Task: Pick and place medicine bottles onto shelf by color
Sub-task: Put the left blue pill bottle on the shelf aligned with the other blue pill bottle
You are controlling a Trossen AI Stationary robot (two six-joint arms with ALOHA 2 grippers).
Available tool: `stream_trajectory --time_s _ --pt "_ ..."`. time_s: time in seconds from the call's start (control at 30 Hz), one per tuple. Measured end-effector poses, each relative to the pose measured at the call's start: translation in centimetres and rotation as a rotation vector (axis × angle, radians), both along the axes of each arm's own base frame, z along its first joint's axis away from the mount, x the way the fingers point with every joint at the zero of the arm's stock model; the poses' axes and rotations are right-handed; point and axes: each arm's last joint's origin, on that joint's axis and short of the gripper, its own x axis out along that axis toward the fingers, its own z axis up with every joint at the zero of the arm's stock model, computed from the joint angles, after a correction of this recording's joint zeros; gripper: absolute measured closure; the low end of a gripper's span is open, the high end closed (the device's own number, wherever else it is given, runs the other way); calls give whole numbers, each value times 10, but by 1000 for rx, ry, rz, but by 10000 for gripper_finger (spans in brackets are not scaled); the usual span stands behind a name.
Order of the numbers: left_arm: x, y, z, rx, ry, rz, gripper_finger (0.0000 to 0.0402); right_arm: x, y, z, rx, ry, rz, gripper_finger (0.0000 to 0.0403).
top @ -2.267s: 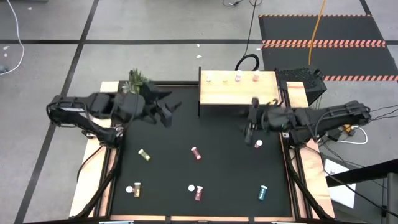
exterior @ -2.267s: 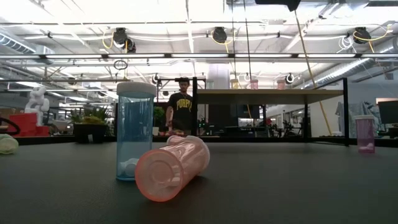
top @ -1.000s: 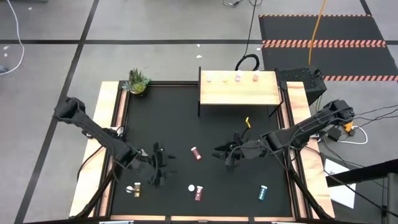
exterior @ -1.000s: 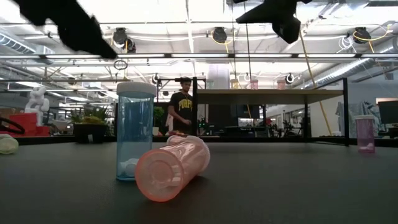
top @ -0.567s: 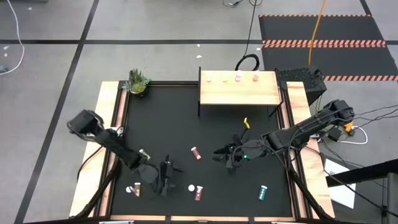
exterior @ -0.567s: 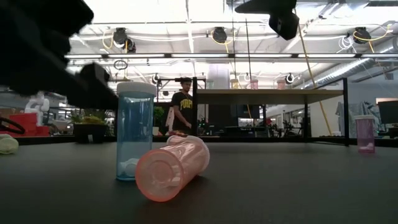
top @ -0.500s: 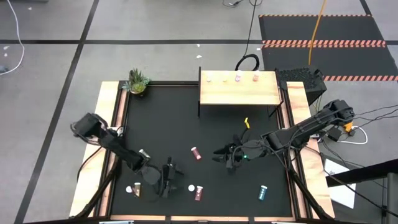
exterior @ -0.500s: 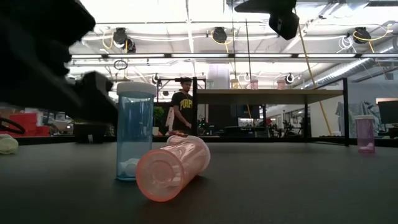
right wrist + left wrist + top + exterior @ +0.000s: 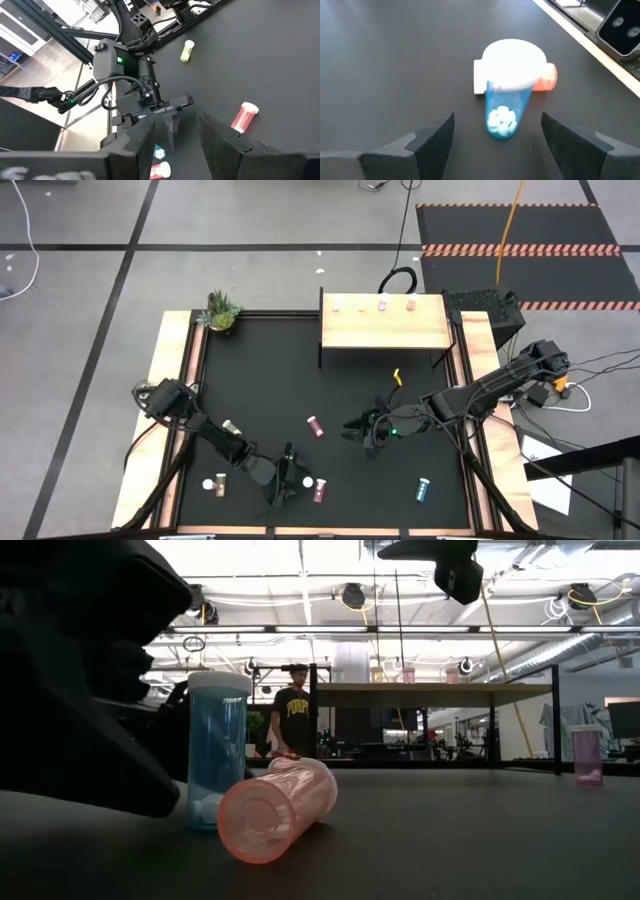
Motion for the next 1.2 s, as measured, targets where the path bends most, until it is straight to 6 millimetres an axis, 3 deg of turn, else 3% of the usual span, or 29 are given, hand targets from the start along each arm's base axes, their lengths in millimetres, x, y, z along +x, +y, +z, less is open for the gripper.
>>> stream_trajectory --time_s 0.13,0.43,0.63,0.83,1.2 --pt "2 4 0 3 4 7 130 0 0 0 -2 0 0 264" --pt "8 13 0 -20 14 -14 245 0 1 0 1 5 28 264" --pt "9 14 0 -33 20 -12 278 0 1 0 -3 5 30 264" --pt "9 14 -1 -88 43 19 256 0 1 0 -3 5 30 263" --pt "6 16 34 -109 5 22 128 0 1 -1 -5 10 30 263"
